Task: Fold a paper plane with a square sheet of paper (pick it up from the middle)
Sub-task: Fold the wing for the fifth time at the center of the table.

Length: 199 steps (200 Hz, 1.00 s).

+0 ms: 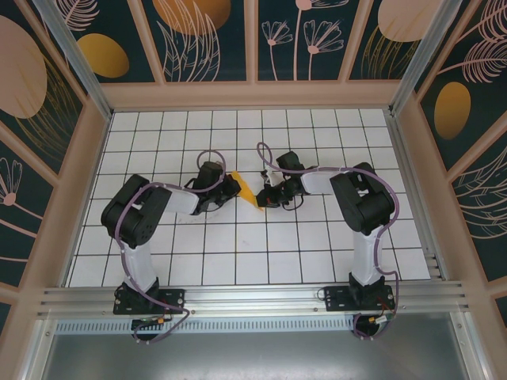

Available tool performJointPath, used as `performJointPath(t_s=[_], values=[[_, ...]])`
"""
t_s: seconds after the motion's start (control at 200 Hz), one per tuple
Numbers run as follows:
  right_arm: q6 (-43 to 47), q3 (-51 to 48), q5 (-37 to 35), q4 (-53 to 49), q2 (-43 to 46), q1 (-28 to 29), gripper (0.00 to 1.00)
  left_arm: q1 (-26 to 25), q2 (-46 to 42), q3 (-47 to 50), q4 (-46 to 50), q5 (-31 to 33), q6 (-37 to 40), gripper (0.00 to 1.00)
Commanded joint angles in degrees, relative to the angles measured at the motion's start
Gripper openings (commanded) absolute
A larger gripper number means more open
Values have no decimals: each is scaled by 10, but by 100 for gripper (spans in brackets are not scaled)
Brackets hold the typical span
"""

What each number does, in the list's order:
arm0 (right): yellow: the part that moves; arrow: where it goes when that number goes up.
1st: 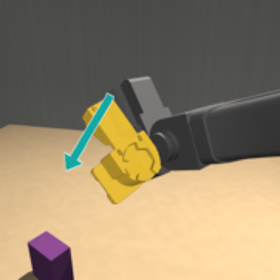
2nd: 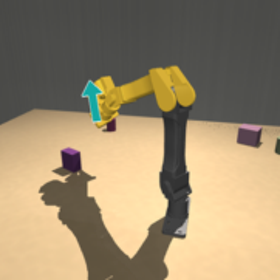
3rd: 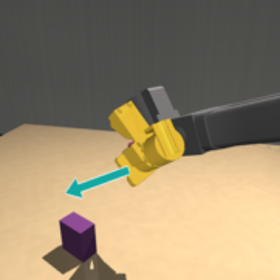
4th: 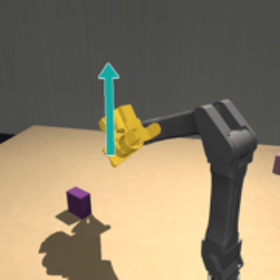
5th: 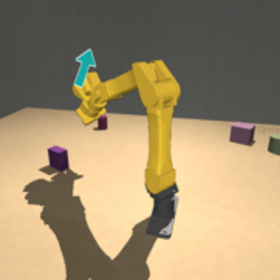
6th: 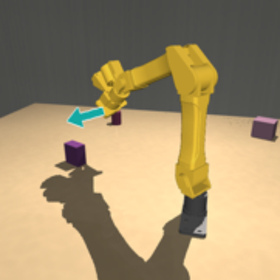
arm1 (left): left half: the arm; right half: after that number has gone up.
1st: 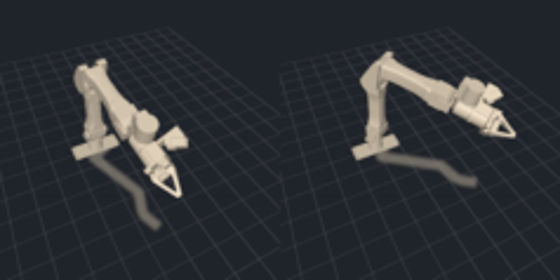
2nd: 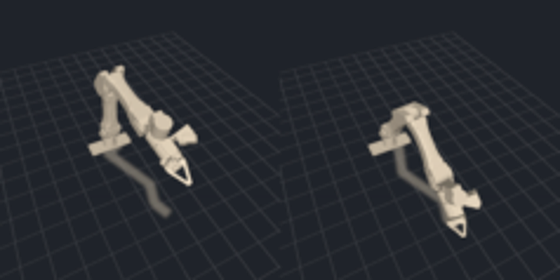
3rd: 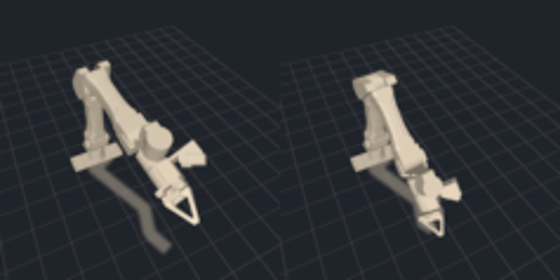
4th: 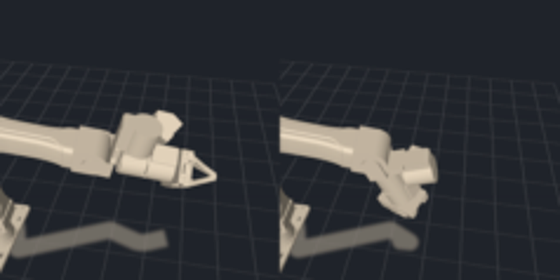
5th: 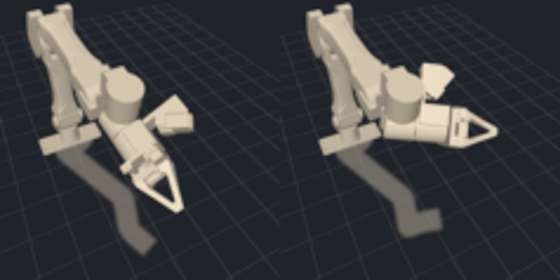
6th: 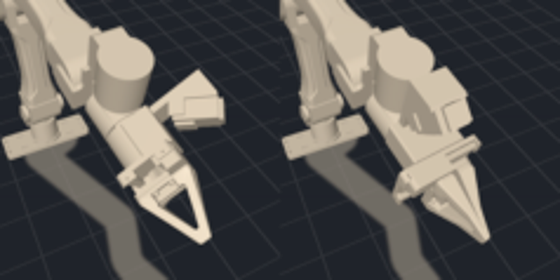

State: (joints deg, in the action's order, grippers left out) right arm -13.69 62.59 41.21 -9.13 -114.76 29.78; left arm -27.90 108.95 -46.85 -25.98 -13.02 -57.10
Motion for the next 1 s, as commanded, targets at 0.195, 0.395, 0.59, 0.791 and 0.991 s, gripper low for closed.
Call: performJointPath(t_s=[0.195,0.395,0.59,0.791,0.991], values=[[7,-51,-155,-105,-58,-7,0,52,22,-18,62,85,41,7],[8,-53,-155,-104,-57,-6,0,74,8,-2,63,104,46,7],[7,-52,-152,-101,-55,-8,0,98,-7,13,70,116,55,7],[-1,-37,-119,-88,-38,-6,0,104,-28,-4,102,121,74,8],[-28,5,-90,-56,35,6,13,104,-81,-26,149,98,95,12]])
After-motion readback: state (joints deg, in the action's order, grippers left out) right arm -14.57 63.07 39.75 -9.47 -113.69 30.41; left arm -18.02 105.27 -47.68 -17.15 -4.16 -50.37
